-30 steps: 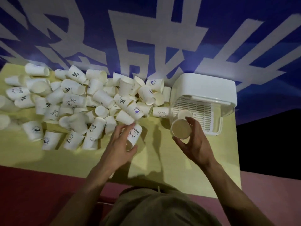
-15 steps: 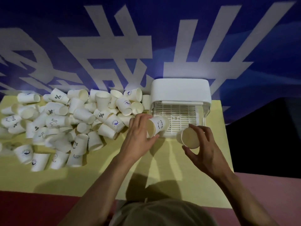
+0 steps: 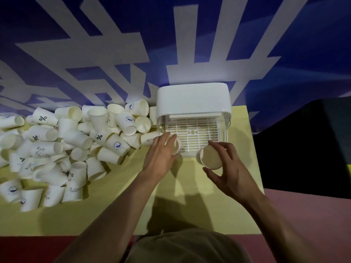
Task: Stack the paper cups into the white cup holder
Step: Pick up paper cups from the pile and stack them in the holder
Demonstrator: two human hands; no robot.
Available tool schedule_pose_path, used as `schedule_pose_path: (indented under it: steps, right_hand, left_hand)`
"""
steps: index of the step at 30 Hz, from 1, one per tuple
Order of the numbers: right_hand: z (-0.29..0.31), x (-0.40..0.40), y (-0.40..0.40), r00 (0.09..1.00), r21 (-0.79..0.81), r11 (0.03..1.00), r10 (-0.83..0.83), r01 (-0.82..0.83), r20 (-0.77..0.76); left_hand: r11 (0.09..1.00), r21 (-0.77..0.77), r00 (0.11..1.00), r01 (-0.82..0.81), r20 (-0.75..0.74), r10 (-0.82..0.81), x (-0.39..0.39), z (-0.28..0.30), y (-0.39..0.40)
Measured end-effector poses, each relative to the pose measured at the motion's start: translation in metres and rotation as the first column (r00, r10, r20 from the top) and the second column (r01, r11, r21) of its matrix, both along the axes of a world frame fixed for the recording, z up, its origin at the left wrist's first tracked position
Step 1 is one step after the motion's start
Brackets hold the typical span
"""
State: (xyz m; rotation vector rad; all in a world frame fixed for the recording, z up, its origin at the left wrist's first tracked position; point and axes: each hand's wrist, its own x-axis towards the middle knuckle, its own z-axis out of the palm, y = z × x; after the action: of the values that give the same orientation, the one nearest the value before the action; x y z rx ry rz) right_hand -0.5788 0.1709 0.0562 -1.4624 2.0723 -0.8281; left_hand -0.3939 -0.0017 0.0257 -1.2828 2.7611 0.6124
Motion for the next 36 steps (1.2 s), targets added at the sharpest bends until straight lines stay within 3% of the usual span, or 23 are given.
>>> schedule_pose_path:
  steps: [3, 8, 13, 18, 24, 28, 36]
  right_hand:
    - [-0.004, 0.001, -0.009, 1.000, 0.013, 1.000, 0.018, -0.018, 0.000]
    - [-0.007, 0.009, -0.032, 0.997, 0.010, 0.997, 0.080, -0.080, 0.006]
    - [0.008, 0.023, -0.065, 0.992, -0.087, 0.988, 0.123, -0.124, -0.013]
    - [0.011, 0.037, -0.098, 0.968, -0.156, 0.956, 0.237, -0.247, -0.080]
    - [-0.017, 0.052, -0.114, 0.932, -0.072, 0.944, 0.302, -0.321, -0.201]
    - [-0.043, 0.055, -0.118, 0.905, 0.071, 0.945, 0.326, -0.319, -0.274]
    - [-0.062, 0.064, -0.139, 0.915, 0.222, 0.955, 0.261, -0.198, -0.307]
  left_hand:
    - [0.993, 0.104, 0.994, -0.049, 0.099, 0.038, -0.005, -0.018, -0.004]
    - [0.987, 0.159, 0.992, -0.040, 0.124, 0.020, -0.006, -0.018, -0.013]
    - [0.987, 0.094, 0.991, -0.134, 0.002, 0.134, 0.014, -0.011, -0.003]
    - [0.955, 0.166, 0.961, -0.247, -0.081, 0.263, 0.061, -0.011, 0.016]
    - [0.899, 0.262, 0.915, -0.351, -0.109, 0.389, 0.126, -0.012, 0.048]
    - [0.858, 0.284, 0.875, -0.428, -0.106, 0.472, 0.154, -0.014, 0.060]
    - [0.849, 0.287, 0.845, -0.443, -0.181, 0.503, 0.176, -0.007, 0.061]
